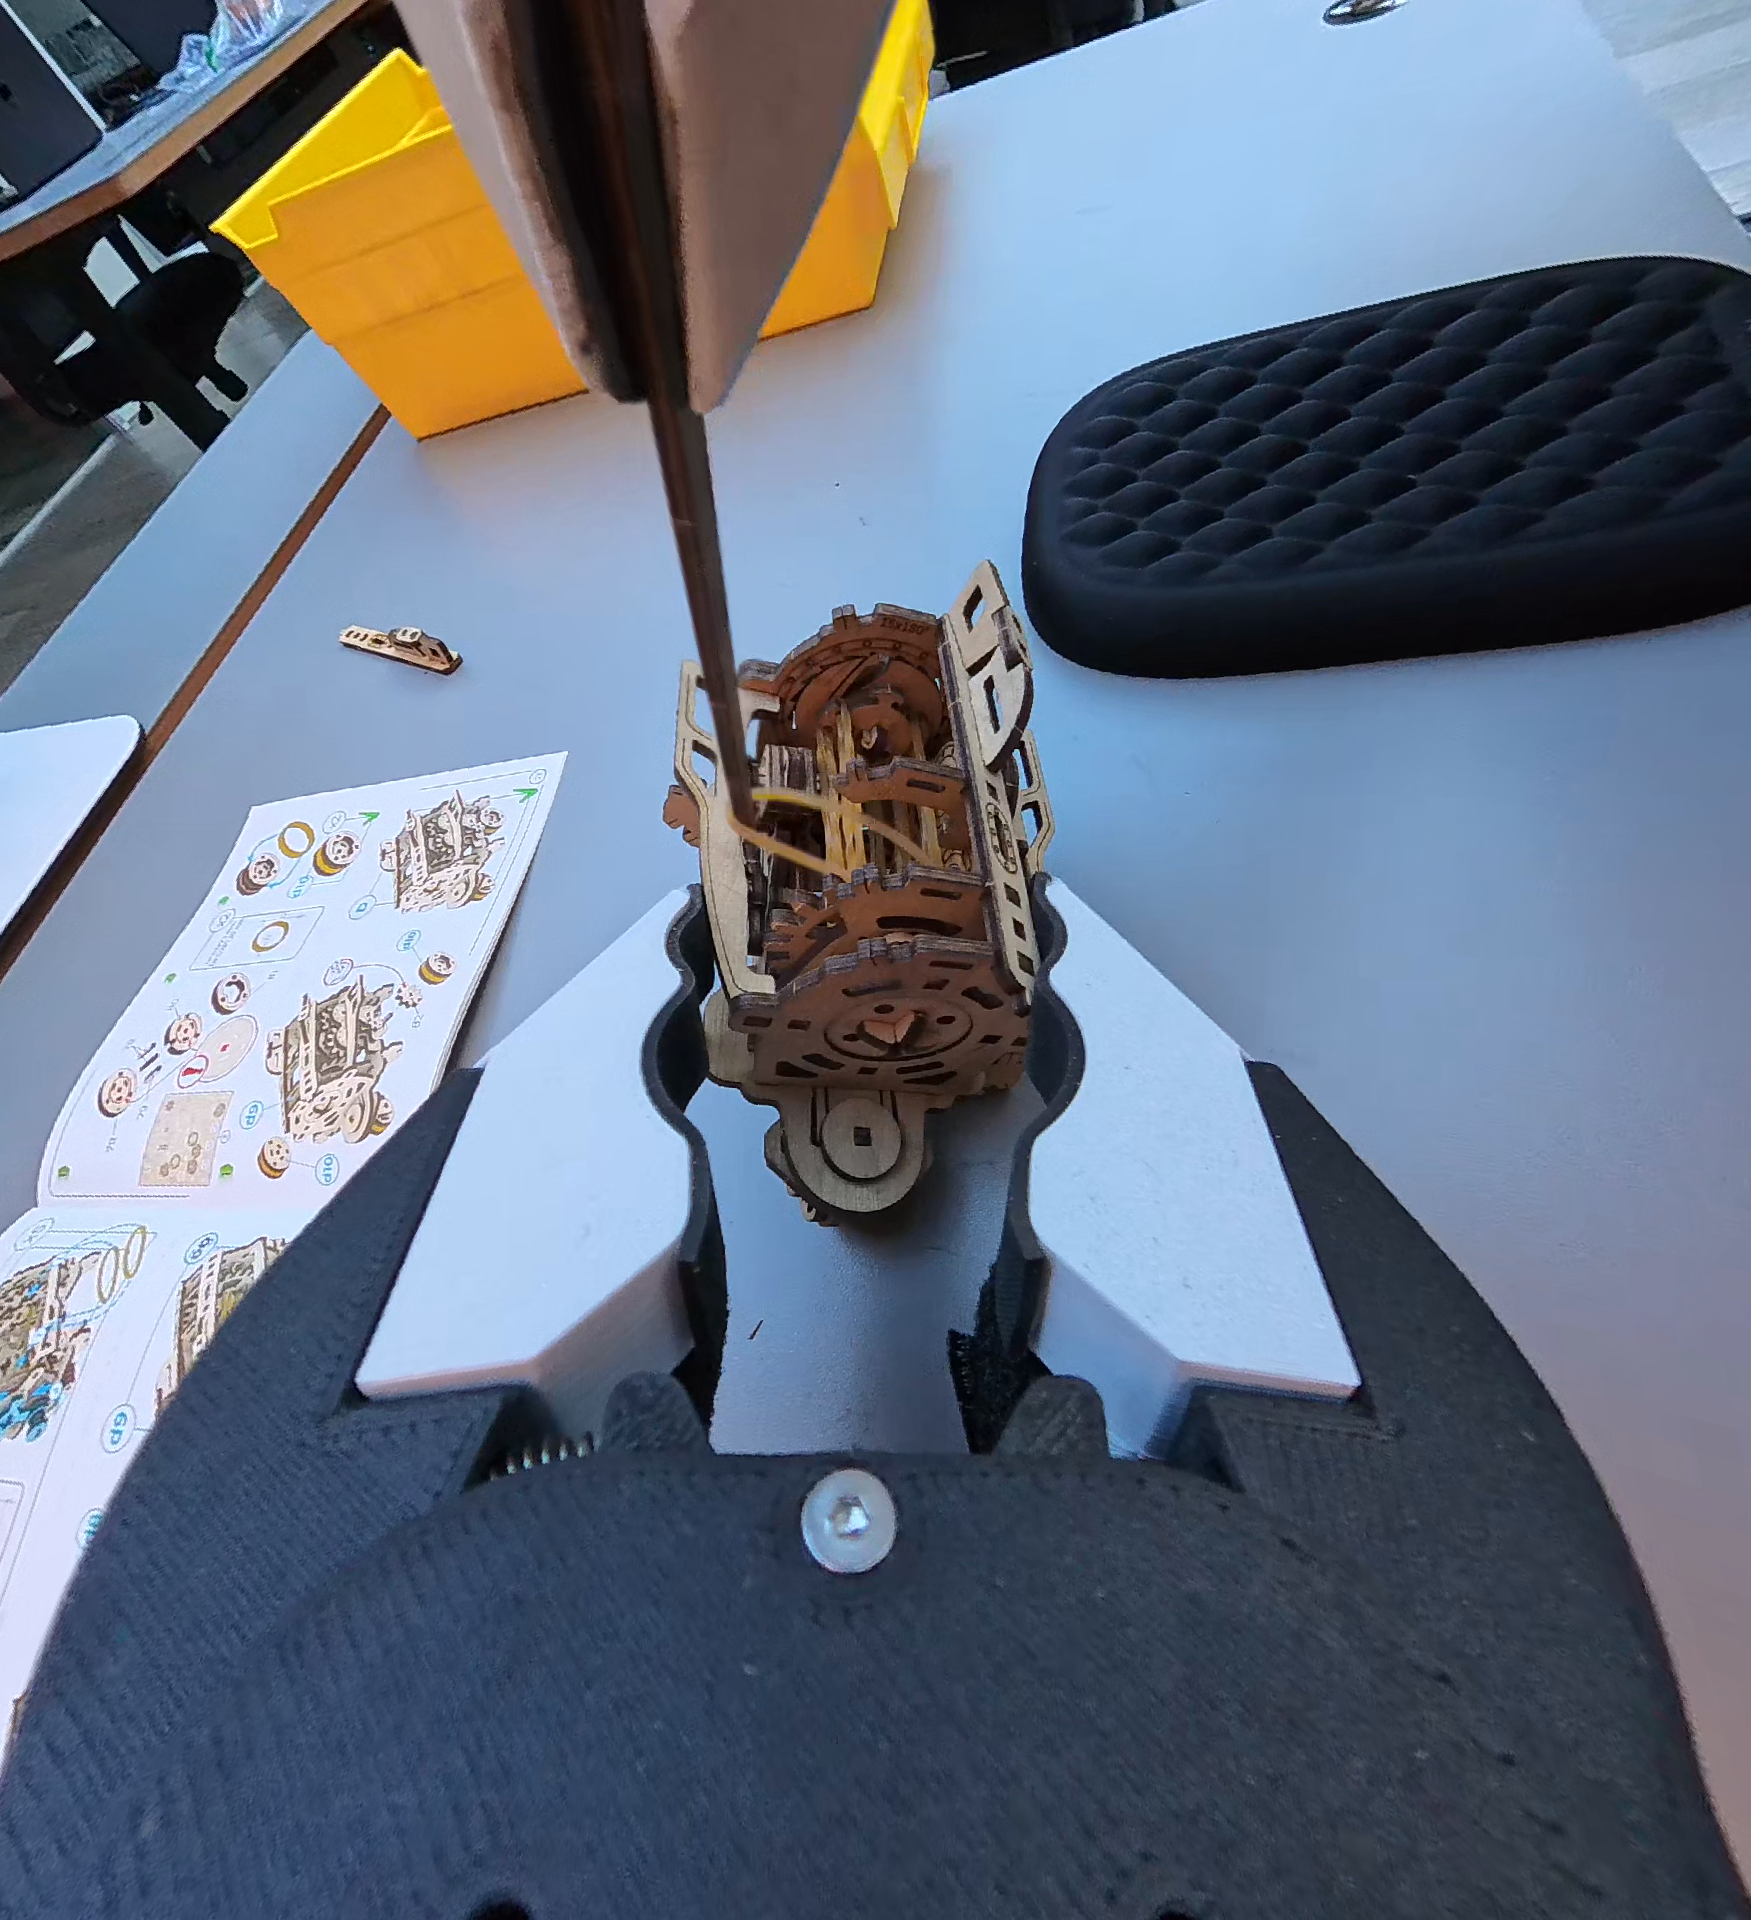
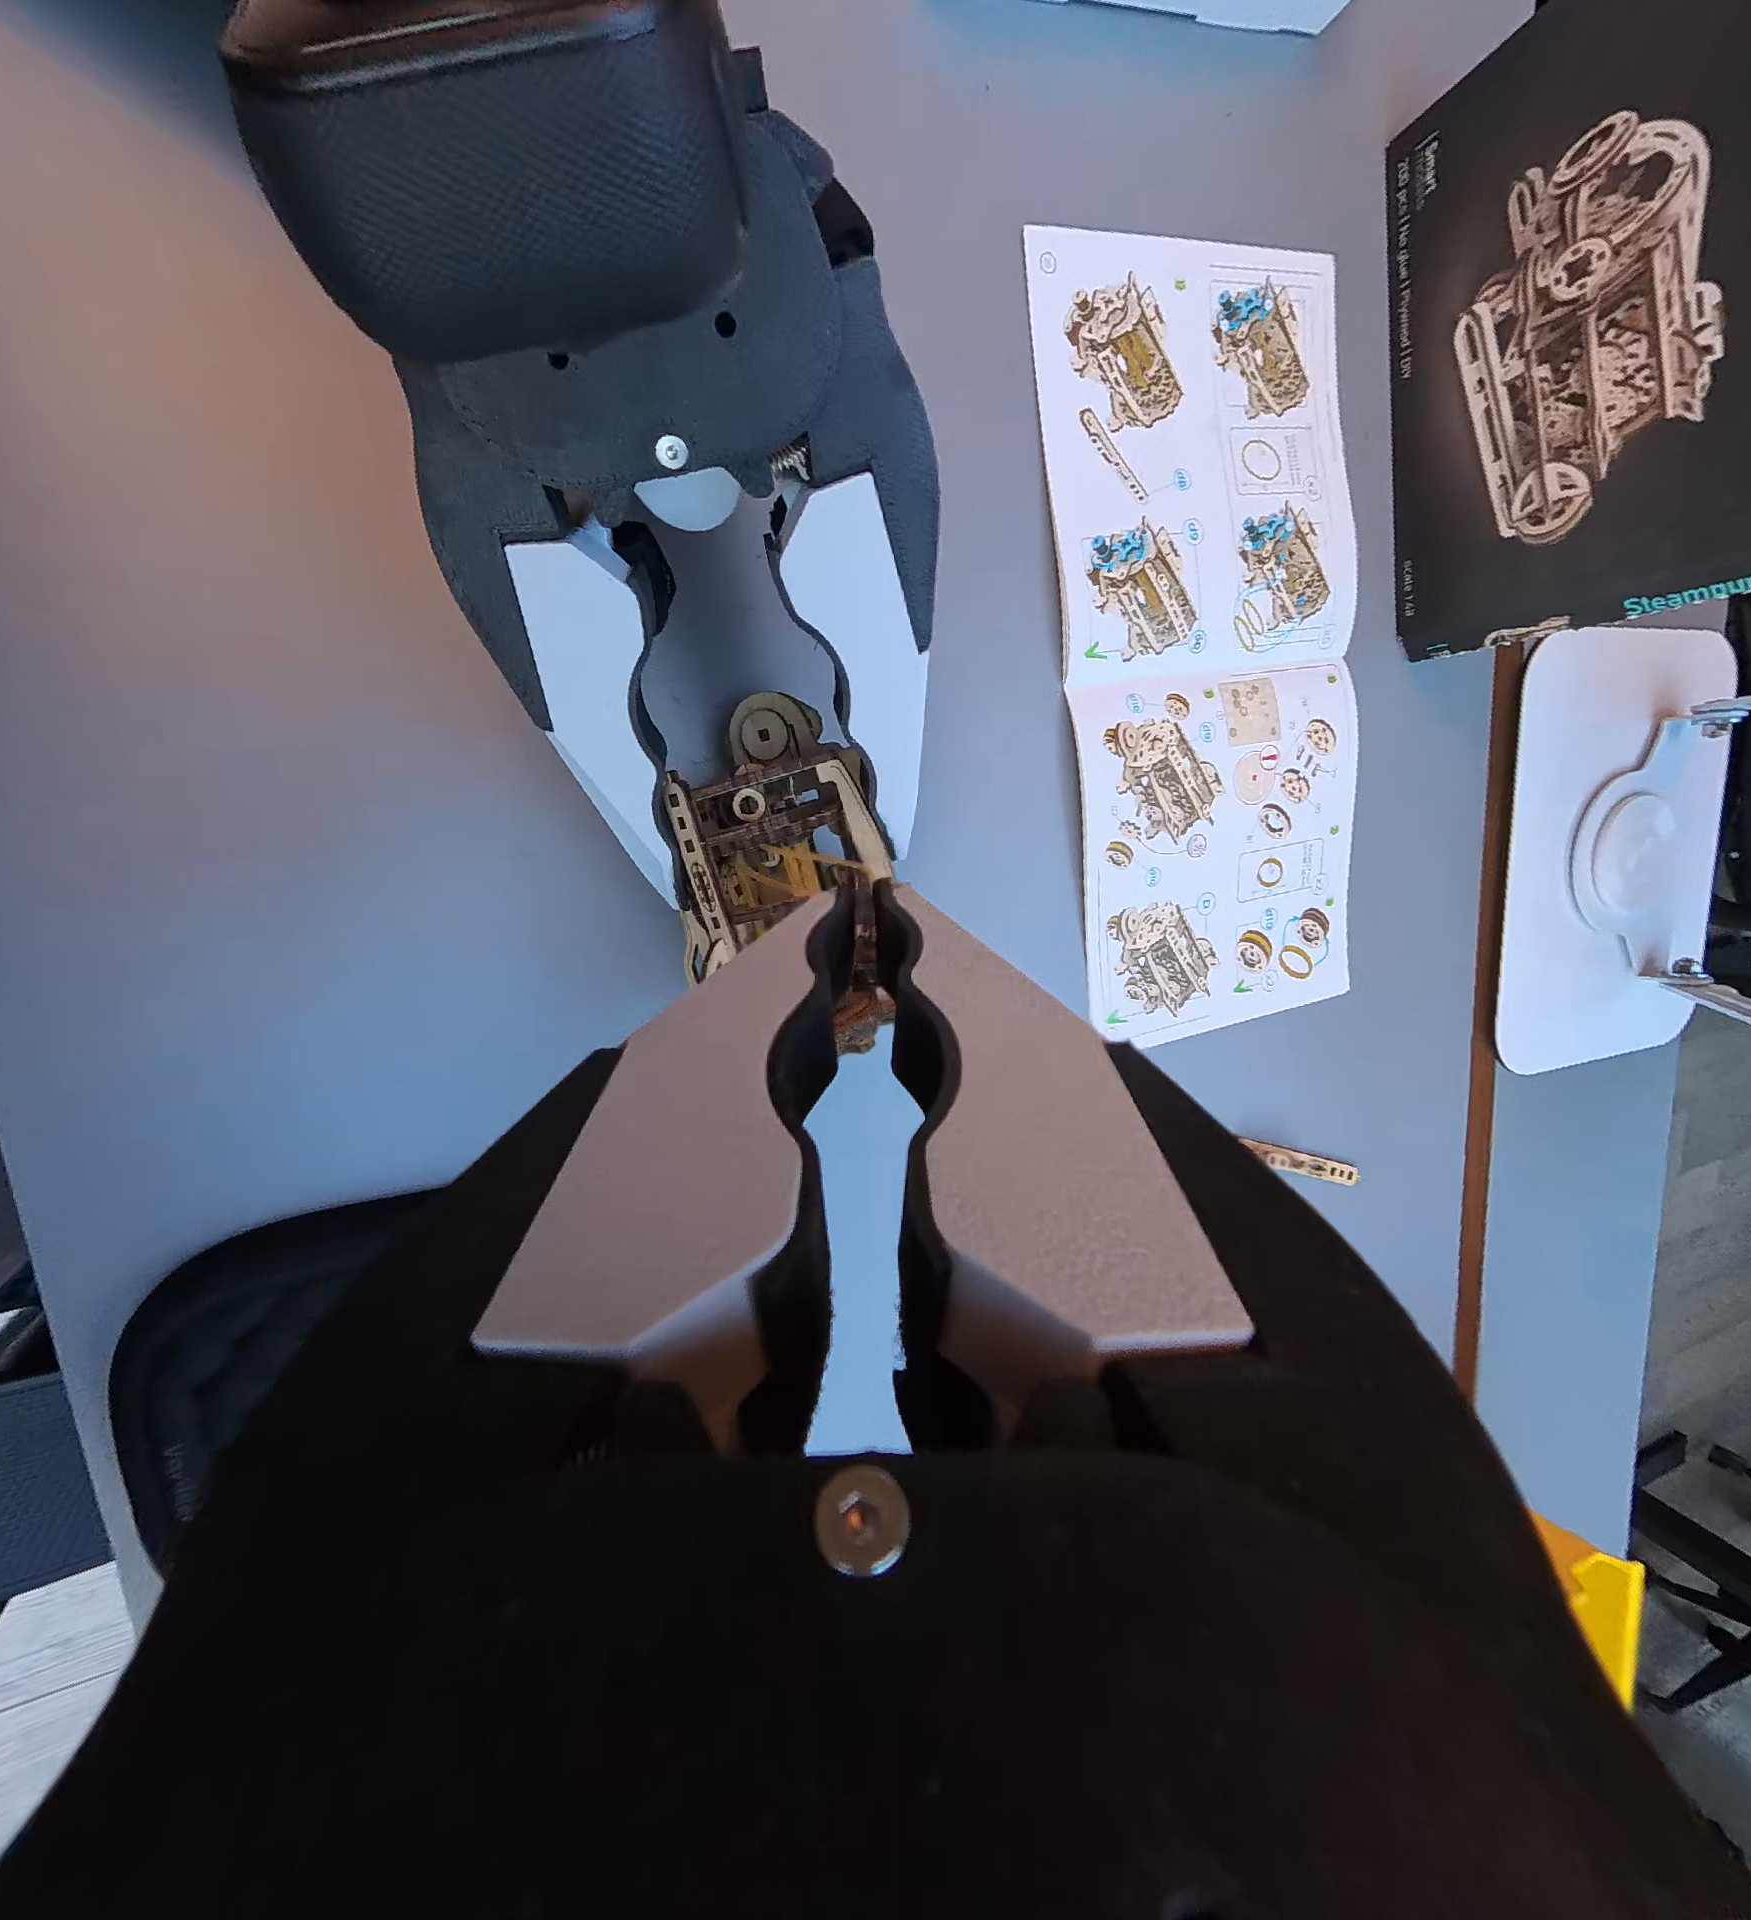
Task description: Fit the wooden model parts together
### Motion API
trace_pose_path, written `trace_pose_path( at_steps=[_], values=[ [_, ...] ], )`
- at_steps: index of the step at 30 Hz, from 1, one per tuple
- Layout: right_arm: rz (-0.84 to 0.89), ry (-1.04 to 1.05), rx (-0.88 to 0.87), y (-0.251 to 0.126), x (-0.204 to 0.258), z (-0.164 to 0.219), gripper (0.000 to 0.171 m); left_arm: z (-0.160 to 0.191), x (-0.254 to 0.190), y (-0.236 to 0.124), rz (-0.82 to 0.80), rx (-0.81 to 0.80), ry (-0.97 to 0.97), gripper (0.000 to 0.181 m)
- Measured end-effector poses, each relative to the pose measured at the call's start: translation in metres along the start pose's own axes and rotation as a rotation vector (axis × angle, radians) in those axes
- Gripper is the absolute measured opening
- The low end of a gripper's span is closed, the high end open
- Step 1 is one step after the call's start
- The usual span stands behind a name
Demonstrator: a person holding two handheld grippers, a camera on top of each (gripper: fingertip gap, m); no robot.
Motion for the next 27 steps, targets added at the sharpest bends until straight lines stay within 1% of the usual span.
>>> trace_pose_path(
  at_steps=[1,16,22,27],
  values=[
    [0.004,-0.004,-0.002,-0.001,0.0,0.0,0.001,0.0,0.0,0.0,0.0,0.0,0.001,0.059],
    [-0.015,0.065,0.064,-0.005,0.01,0.02,0.001,0.0,0.0,0.0,0.002,-0.004,-0.001,0.059],
    [-0.003,0.117,0.046,-0.01,0.009,0.025,0.001,0.0,0.0,0.0,-0.002,-0.001,0.007,0.059],
    [0.013,0.177,-0.013,-0.013,0.009,0.028,0.001,0.0,0.0,0.0,-0.001,-0.002,0.007,0.059]
  ],
)
Point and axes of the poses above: each gripper's, where its closed fingertips meet, y out along the fingers, z out of its underside, x = y × z across the jaws, the point moved 1 cm from there along -y, back along the fingers, and after that the axes turned 6 degrees about -x, right-handed, at the moved point
